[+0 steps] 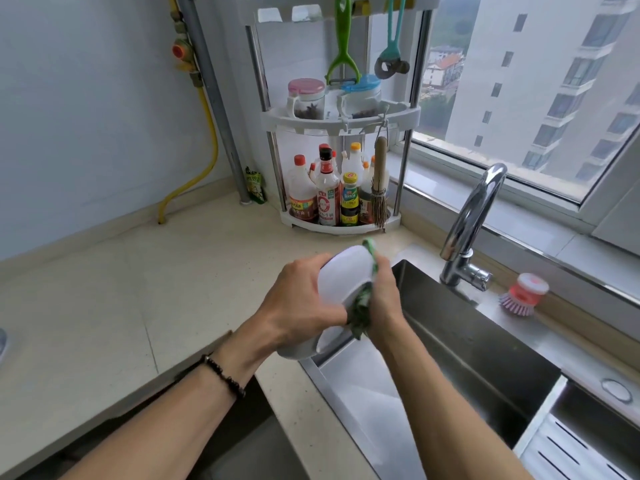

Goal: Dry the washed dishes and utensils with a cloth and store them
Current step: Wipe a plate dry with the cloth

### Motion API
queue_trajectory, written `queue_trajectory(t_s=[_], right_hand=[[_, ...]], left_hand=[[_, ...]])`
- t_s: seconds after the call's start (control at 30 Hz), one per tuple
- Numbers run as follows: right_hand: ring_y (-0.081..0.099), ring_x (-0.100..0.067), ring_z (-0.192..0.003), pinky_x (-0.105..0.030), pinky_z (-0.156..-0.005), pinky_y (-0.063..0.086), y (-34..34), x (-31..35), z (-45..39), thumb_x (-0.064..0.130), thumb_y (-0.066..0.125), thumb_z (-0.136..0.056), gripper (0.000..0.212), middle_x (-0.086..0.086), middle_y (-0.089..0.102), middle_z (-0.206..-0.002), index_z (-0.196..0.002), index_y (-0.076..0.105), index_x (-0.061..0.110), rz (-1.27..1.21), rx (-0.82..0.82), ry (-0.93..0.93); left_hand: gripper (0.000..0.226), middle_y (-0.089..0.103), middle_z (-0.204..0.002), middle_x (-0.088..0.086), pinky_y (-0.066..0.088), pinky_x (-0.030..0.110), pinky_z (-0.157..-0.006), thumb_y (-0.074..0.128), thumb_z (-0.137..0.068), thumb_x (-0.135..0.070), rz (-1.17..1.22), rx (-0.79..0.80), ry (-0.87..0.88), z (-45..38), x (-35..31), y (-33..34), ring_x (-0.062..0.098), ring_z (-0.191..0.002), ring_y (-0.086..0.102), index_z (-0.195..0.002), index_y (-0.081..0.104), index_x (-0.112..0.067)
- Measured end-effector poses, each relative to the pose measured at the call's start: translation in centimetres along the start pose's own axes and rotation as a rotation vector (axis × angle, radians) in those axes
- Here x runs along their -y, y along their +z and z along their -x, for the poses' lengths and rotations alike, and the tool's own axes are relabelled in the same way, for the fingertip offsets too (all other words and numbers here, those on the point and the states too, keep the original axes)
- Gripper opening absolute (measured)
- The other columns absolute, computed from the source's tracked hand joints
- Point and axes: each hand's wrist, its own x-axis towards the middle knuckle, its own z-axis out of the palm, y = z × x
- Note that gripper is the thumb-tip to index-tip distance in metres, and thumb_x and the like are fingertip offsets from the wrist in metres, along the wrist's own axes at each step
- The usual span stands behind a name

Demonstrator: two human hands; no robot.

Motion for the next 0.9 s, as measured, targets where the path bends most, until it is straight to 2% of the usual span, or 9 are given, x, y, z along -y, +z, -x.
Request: queue_trajectory(t_s=[0.13,0.3,0.47,0.53,0.63,0.7,0.8,0.83,0.9], right_hand=[[0.062,-0.032,-0.096,-0.046,-0.086,0.049,-2.0,-0.3,-1.5,0.064,0.053,-0.071,0.055,-0.016,0.065,-0.099,-0.096,0.067,0.017,-0.11,-0.026,0.091],[0.056,-0.025,-0.079,-0.038,-0.077,0.042,-2.6,2.8,-0.5,0.05,0.055,-0.082,0.037,-0.009,0.062,-0.078,-0.062,0.065,0.021,0.211,-0.075,-0.154],[0.05,-0.017,-0.056,-0.032,-0.055,0.04,-0.4,4.9,1.2,0.046,0.051,-0.093,0.045,-0.006,0.057,-0.064,-0.069,0.063,0.009,0.665,0.068,-0.489],[0.06,-0.021,-0.081,-0.037,-0.072,0.048,0.6,3.9,1.6,0.058,0.041,-0.089,0.049,-0.006,0.064,-0.089,-0.092,0.066,0.016,0.676,0.062,-0.543],[0.045,-0.018,-0.126,-0.038,-0.108,0.035,1.9,0.9,2.2,0.059,0.03,-0.09,0.06,-0.005,0.051,-0.132,-0.13,0.058,0.026,0.757,0.0,-0.653],[0.05,-0.02,-0.124,-0.044,-0.107,0.039,1.7,0.5,1.2,0.064,0.03,-0.087,0.06,-0.007,0.055,-0.132,-0.123,0.062,0.028,0.652,-0.021,-0.508],[0.065,-0.026,-0.086,-0.041,-0.074,0.051,1.0,2.0,-0.4,0.069,0.047,-0.085,0.051,-0.01,0.07,-0.097,-0.092,0.067,0.023,0.248,-0.042,-0.085],[0.063,-0.024,-0.084,-0.037,-0.071,0.048,1.2,2.0,-0.4,0.067,0.046,-0.086,0.049,-0.008,0.067,-0.095,-0.096,0.066,0.023,0.25,-0.024,-0.099],[0.057,-0.023,-0.112,-0.043,-0.092,0.049,2.2,1.1,0.0,0.061,0.038,-0.091,0.051,-0.008,0.057,-0.125,-0.126,0.057,0.028,0.491,0.022,-0.335]], left_hand=[[0.071,0.066,-0.108,-0.001,0.062,0.032,-0.073,0.078,-0.058,-0.027,0.129,0.0,0.012,0.2,-0.8,-0.3,0.018,-0.096,0.067,-0.126,0.062,-0.019],[0.071,0.073,-0.103,-0.001,0.061,0.039,-0.08,0.086,-0.05,-0.035,0.247,0.157,-0.134,-0.5,0.2,-2.2,0.018,-0.095,0.071,-0.117,0.066,-0.025],[0.044,0.072,-0.089,-0.002,0.059,0.028,-0.068,0.083,-0.065,-0.003,0.061,0.2,-0.145,-2.1,-1.1,-1.8,0.01,-0.076,0.068,-0.102,0.067,-0.02],[0.044,0.07,-0.09,-0.006,0.059,0.028,-0.07,0.084,-0.065,-0.005,0.006,0.151,-0.133,-2.3,-0.7,-1.4,0.009,-0.077,0.068,-0.1,0.065,-0.024],[0.048,0.072,-0.094,-0.004,0.06,0.043,-0.077,0.088,-0.06,-0.014,-0.022,0.076,-0.142,-2.0,0.2,-0.3,0.017,-0.084,0.07,-0.101,0.065,-0.02],[0.049,0.07,-0.095,-0.003,0.059,0.042,-0.075,0.088,-0.062,-0.015,-0.047,0.055,-0.127,-1.5,0.5,0.4,0.018,-0.084,0.068,-0.104,0.064,-0.019],[0.048,0.062,-0.094,-0.006,0.054,0.027,-0.062,0.086,-0.067,-0.017,-0.082,0.015,-0.104,-0.9,0.7,0.9,0.015,-0.082,0.063,-0.108,0.06,-0.02],[0.047,0.061,-0.093,-0.006,0.048,0.022,-0.059,0.085,-0.069,-0.017,-0.084,-0.008,-0.106,-0.9,0.6,0.9,0.015,-0.081,0.062,-0.108,0.059,-0.019],[0.043,0.063,-0.091,-0.006,0.042,0.019,-0.057,0.085,-0.07,-0.017,-0.075,-0.07,-0.123,-1.3,0.7,0.9,0.017,-0.079,0.063,-0.103,0.058,-0.02]])
